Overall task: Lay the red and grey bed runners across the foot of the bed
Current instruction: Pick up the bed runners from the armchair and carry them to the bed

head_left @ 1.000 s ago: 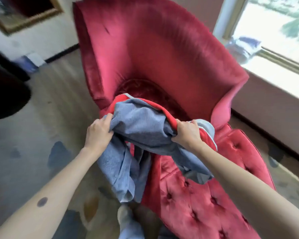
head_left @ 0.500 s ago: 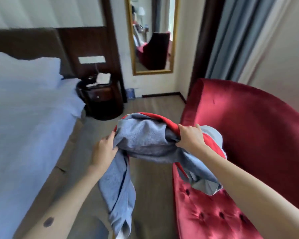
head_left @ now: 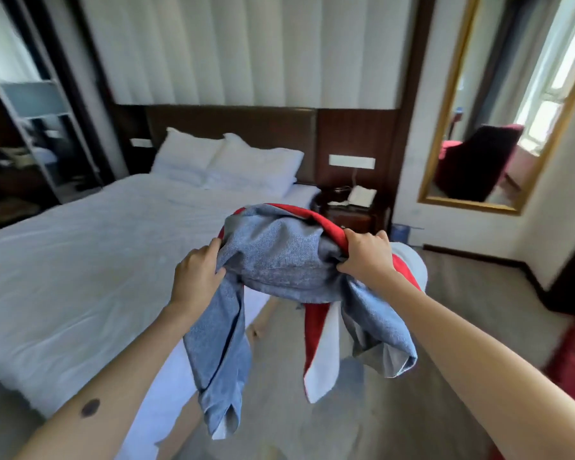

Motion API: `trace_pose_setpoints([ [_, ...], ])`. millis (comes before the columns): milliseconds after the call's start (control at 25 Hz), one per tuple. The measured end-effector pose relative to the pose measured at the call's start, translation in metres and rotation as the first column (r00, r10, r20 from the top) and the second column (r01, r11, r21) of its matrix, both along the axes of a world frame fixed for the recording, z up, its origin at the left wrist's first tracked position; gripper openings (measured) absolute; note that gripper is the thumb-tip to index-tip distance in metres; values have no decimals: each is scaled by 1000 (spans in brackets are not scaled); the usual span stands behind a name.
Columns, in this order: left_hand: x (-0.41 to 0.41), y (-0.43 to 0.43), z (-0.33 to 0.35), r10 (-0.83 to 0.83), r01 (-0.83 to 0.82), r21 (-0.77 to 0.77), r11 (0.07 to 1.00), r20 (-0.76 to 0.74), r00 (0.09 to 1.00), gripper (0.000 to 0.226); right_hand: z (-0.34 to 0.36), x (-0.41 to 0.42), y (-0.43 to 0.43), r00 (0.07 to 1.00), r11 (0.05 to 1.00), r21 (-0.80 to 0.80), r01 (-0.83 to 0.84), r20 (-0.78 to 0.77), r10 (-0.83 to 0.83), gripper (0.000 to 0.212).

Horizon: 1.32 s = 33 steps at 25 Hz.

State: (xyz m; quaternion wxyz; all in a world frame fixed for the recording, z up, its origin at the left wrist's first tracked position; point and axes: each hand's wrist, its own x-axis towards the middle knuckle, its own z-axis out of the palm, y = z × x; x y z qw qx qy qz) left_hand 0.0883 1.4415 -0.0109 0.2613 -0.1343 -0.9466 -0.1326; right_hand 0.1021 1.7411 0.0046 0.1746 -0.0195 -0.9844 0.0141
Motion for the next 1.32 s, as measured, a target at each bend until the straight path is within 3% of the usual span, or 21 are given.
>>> trace_pose_setpoints([
  [280, -17, -199, 16, 339, -339, 10, 941, -1, 941, 37, 23, -130, -214, 945, 945, 22, -327, 1, 327, 36],
  [560, -49, -394, 41, 593, -595, -25, 804, -57, 803, 32, 37, -238, -450, 796, 796, -20, -605, -30, 605, 33],
  [960, -90, -623, 49, 774, -775, -38, 630, -51, 631, 30, 35, -335, -728, 623, 621, -92, -778, 6, 782, 40],
  [1160, -151, -757, 40, 750, -753, -47, 657, -62, 658, 30, 24, -389, -855, 643, 641, -89, -763, 9, 766, 35],
  [1320, -222, -857, 42, 659, -661, -70, 747, -50, 751, 25, 21, -438, -935, 711, 710, -114, -695, 41, 702, 37],
])
